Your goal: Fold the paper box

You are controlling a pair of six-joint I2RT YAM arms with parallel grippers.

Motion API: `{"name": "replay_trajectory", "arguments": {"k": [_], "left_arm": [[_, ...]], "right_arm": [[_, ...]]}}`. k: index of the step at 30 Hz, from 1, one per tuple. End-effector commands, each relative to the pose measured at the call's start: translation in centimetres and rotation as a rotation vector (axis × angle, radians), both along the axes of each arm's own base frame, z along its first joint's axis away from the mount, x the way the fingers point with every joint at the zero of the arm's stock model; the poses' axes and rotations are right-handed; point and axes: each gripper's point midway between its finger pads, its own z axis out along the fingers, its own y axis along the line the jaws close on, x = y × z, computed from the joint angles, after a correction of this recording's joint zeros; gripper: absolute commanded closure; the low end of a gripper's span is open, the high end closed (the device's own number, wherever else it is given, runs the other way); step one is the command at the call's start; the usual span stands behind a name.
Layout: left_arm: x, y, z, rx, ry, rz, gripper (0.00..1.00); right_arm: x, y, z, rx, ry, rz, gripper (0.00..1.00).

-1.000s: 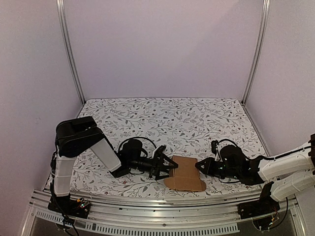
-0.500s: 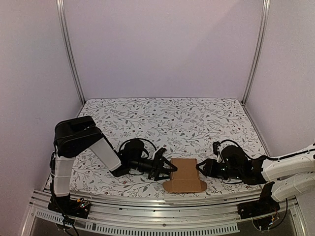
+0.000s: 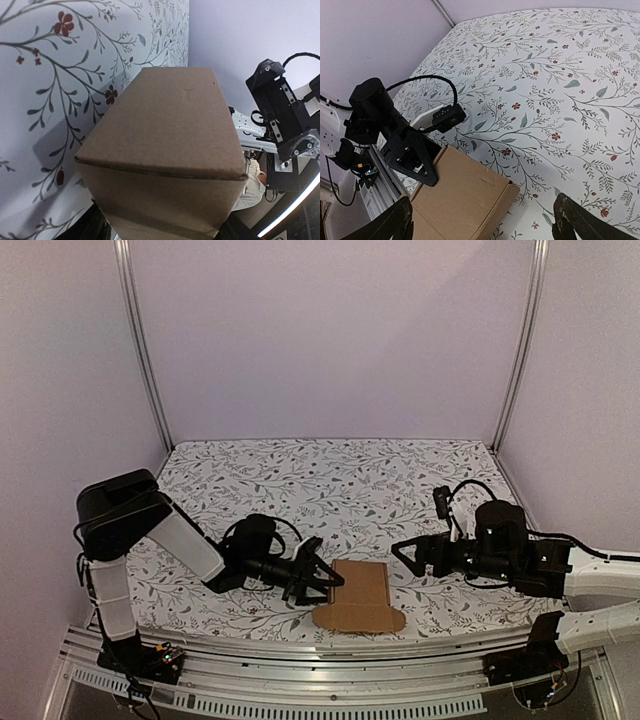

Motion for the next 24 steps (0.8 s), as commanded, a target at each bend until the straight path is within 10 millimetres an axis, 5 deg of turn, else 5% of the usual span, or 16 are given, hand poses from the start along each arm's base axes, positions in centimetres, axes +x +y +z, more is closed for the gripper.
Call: {"name": "replay_trajectory", "arguments": {"k": [1,14,24], "left_arm": [[-0.4,1.7,2.5,-0.052,0.002,-0.033,0.40],[-1.6,5.7,8.8,-0.235,-0.013,-0.102,0.41],[-3.9,8.9,11.8,-0.250,-0.039,-0.179,0.40]], "right_arm": [[-1.0,1.1,1.9,-0.106,-0.157,0.185,0.01],[-6.3,4.6,7.2,-0.260,-0.805,0.693,0.01],[-9.0,6.4,8.0,-0.697,-1.303,0.692,0.01]]}}
